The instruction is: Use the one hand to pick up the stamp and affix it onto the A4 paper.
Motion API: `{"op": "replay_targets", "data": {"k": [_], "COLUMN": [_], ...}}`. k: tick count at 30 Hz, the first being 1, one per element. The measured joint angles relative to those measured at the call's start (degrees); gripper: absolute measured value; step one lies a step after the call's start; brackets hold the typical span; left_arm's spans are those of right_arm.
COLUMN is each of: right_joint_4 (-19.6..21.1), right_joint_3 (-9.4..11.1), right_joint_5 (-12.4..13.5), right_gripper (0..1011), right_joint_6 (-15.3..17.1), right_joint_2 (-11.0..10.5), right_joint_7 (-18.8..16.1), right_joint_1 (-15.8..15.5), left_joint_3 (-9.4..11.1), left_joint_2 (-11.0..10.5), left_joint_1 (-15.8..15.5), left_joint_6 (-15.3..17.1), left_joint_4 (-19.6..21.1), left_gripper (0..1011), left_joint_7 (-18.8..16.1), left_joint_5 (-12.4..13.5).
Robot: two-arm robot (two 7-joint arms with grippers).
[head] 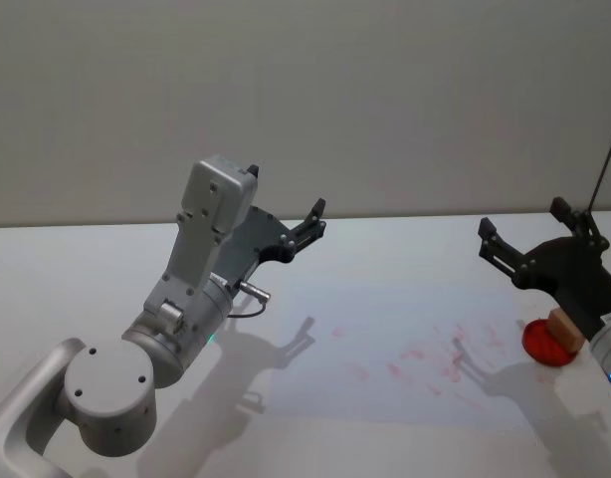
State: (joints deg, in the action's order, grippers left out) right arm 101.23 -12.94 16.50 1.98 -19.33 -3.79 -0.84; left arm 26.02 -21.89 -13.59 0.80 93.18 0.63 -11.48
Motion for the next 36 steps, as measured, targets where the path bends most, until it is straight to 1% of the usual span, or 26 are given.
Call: {"op": "replay_targets", "data": {"k": [22,28,33,36], "right_joint_4": [0.0,-0.4,-1.0,-1.8], "right_joint_3": [0.0,0.5,1.1,1.9], "right_joint_5": [0.0,0.5,1.2,1.8], "right_gripper": [1001,1001,1001,1001], "right_joint_6": [0.0,0.0,-0.1,-0.2], "right_joint_2": [0.0,-0.3,-1.0,-1.9], "right_joint_7": [-0.2,-1.4,-3.0,-4.4], "right_joint_1": [0.1,0.5,0.9,1.2], "left_joint_3": [0.0,0.0,0.0,0.0], "left_joint_2": [0.0,0.0,0.0,0.0], "left_joint_1": [0.0,0.0,0.0,0.0], "left_joint_6": [0.0,0.0,0.0,0.0], "left_joint_4": [0.0,0.0,0.0,0.0], "left_gripper": [1001,1001,1001,1001], "left_joint_7": [0.0,0.0,0.0,0.0], "left_joint_5": [0.0,0.0,0.0,0.0]}}
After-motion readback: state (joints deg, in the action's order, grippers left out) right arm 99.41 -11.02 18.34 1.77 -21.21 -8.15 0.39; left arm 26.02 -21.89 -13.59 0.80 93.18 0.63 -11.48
